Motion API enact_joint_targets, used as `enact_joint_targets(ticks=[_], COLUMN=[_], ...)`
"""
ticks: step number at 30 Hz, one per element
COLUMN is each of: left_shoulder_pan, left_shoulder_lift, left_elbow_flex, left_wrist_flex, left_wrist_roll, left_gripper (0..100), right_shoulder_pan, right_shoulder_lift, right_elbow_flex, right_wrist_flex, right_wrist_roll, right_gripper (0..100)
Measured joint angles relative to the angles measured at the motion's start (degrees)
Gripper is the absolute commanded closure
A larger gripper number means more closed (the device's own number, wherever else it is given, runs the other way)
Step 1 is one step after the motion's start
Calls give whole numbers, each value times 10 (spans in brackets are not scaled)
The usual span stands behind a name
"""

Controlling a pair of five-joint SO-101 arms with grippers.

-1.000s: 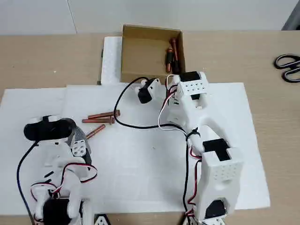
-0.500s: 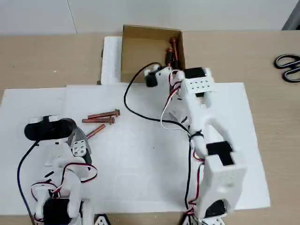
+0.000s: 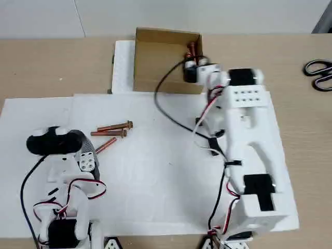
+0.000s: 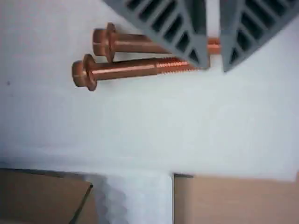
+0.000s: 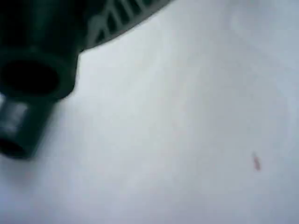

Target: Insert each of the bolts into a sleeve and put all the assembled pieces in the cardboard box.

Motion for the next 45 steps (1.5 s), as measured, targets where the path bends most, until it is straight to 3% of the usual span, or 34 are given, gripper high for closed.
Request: enact_joint_targets(ticks=[6, 14, 23, 27, 33, 40, 45], left_shoulder_pan=[17, 34, 34, 55, 94, 94, 84], left_shoulder_lift=[26, 301, 674, 787, 890, 1060, 1195], left_elbow_flex=[-68, -274, -556, -641, -691, -727, -827], left_wrist_flex=[-25, -16, 174, 242, 260, 259, 280], left_wrist_roll=[-47, -55, -99, -161, -197, -249, -282], left_gripper=[989, 992, 990, 992, 992, 991, 974], right_shoulder_pan=[38, 42, 42, 42, 42, 53, 76], right_shoulder_lift=[-57, -140, -171, -171, -171, -171, -171], right_elbow_flex=[43, 156, 177, 193, 215, 215, 215], right_wrist_flex=[1, 1, 1, 1, -5, -5, -5], right_wrist_roll=[-11, -15, -16, -17, -17, -17, -17], right_gripper=[995, 995, 993, 991, 991, 991, 991])
